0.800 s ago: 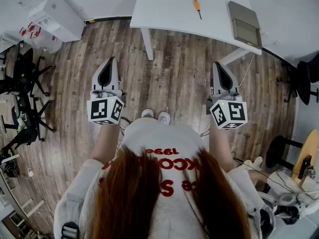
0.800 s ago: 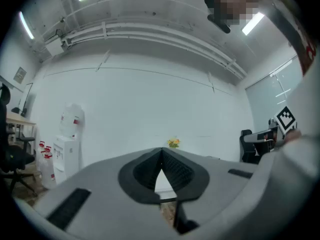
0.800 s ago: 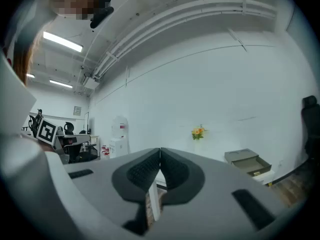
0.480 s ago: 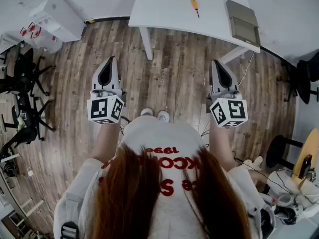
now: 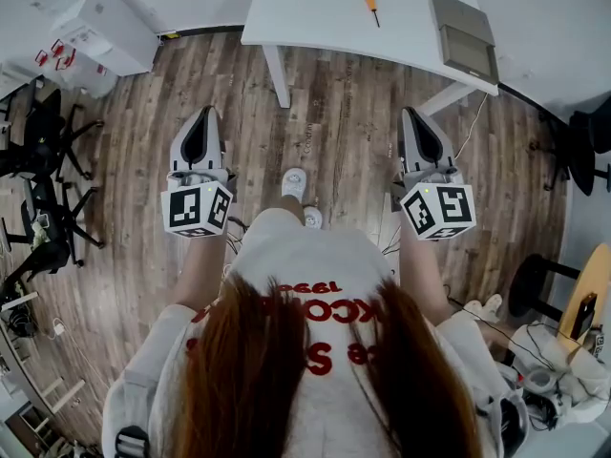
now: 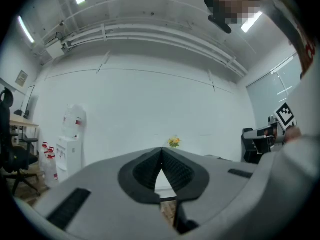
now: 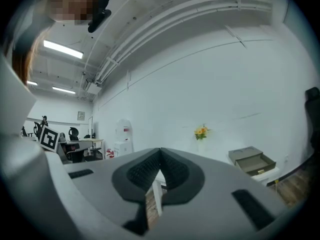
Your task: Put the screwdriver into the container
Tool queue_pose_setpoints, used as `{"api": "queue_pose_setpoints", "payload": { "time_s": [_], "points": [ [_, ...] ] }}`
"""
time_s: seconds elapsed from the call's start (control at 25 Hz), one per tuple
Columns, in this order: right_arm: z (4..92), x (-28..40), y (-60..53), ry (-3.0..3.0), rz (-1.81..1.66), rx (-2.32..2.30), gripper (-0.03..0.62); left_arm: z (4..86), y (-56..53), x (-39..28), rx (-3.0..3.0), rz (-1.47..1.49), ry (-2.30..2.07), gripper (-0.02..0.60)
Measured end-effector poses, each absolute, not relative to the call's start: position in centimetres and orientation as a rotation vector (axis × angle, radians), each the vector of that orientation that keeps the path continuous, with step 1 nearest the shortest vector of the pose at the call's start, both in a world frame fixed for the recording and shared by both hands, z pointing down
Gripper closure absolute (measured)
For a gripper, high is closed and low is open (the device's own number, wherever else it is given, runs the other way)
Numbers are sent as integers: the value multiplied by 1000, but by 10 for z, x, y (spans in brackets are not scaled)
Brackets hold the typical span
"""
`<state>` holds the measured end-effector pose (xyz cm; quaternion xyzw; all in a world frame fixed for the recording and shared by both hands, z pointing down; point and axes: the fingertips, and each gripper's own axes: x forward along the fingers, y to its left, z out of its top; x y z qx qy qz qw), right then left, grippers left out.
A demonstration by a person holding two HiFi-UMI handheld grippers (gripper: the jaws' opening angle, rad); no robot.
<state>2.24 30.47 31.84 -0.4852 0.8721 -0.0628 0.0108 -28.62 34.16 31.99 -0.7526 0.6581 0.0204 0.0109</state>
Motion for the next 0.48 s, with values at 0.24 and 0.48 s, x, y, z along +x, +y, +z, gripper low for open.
{"api": "queue_pose_setpoints", "payload": {
  "time_s": [0.24, 0.48],
  "points": [
    [321, 32, 286, 2739, -204, -1534, 589, 324, 310, -276, -2376, 79, 2031, 574],
    [322, 34, 238, 2722, -214, -1558, 589, 321, 251, -264, -2420, 70, 1959, 574]
  ]
}}
